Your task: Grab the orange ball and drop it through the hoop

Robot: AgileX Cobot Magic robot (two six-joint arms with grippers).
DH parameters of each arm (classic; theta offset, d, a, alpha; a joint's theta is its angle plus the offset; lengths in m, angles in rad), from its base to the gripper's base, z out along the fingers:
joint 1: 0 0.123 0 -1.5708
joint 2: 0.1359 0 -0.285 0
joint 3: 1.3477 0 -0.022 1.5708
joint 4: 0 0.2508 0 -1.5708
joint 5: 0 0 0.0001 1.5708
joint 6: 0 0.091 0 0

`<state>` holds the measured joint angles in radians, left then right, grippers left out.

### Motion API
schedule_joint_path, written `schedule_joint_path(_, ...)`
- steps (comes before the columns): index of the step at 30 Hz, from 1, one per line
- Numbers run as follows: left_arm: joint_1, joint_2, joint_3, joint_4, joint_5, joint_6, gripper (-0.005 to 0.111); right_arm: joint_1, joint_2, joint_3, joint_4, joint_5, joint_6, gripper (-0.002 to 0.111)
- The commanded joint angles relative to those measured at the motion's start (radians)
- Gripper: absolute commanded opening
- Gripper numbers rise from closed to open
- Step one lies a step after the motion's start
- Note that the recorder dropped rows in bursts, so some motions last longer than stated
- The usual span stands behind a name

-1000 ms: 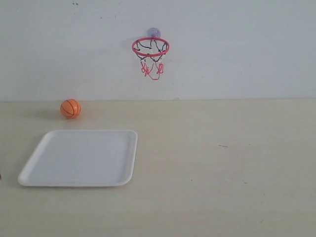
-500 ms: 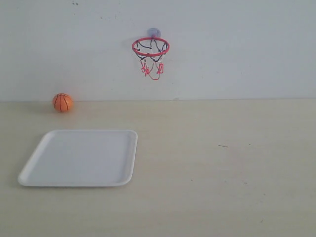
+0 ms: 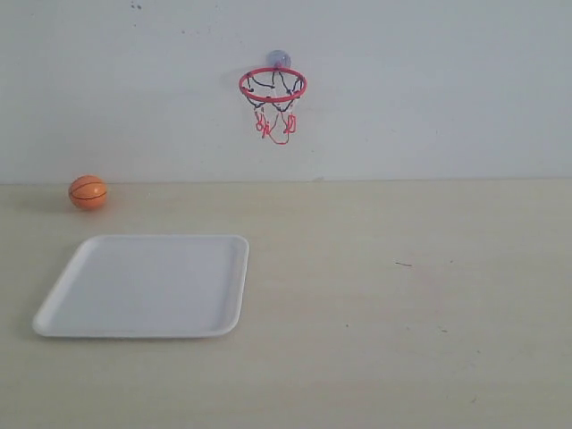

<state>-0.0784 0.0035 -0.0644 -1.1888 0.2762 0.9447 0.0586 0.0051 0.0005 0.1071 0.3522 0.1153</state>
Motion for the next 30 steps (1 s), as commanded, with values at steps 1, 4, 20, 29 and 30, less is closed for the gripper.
schedule_joint_path(1,-0.002,-0.003,0.003,0.154,-0.160,-0.461,0.004,-0.008,-0.005,0.000,-0.009,-0.006,-0.003,0.001)
schedule_joint_path(4,0.029,-0.003,0.003,0.741,-0.091,-0.829,0.004,-0.008,-0.005,0.000,-0.009,-0.006,-0.003,0.001)
schedule_joint_path(20,0.085,-0.003,0.064,1.130,0.030,-1.055,0.004,-0.008,-0.005,0.000,-0.009,-0.015,-0.003,0.001)
schedule_joint_path(29,0.085,-0.003,0.064,1.130,0.030,-1.055,0.004,-0.008,-0.005,0.000,-0.009,-0.015,-0.003,0.001)
schedule_joint_path(30,0.085,-0.003,0.064,1.130,0.030,-1.055,0.004,-0.008,-0.005,0.000,-0.009,-0.015,-0.003,0.001)
